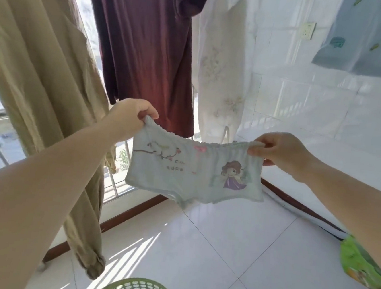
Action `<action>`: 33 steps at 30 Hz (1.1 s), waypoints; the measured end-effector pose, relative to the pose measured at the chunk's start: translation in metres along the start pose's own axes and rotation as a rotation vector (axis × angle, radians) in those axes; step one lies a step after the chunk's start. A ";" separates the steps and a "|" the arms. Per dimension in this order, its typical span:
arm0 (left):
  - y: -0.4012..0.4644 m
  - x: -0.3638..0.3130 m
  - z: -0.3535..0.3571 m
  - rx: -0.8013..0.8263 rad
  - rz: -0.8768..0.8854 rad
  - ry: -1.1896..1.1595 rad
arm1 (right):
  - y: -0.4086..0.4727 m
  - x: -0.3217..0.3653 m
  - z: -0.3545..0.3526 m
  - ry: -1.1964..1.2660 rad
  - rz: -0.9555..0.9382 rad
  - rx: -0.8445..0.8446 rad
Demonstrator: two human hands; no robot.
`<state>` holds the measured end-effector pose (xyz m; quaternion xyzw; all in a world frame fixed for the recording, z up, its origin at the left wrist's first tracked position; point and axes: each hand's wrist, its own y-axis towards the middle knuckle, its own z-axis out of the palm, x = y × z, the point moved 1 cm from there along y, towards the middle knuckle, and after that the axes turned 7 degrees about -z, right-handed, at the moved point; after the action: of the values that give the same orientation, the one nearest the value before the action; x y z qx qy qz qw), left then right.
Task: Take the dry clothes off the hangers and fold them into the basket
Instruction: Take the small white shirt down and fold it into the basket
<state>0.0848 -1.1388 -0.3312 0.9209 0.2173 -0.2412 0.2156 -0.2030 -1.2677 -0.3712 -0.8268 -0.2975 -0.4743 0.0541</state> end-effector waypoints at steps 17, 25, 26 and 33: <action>-0.110 0.042 0.120 0.361 -0.918 -0.767 | -0.012 -0.056 0.108 0.181 0.246 0.083; -0.154 0.053 0.163 0.302 -1.128 -1.145 | -0.054 -0.062 0.175 0.149 0.181 0.171; -0.157 0.058 0.165 0.281 -1.132 -1.135 | -0.054 -0.064 0.177 0.154 0.202 0.163; -0.186 0.101 0.170 0.175 -1.227 -1.082 | -0.067 -0.079 0.196 0.188 0.357 0.118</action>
<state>0.0107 -1.0429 -0.5748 0.4081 0.5285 -0.7429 0.0479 -0.1216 -1.1750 -0.5553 -0.8138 -0.1673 -0.5142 0.2130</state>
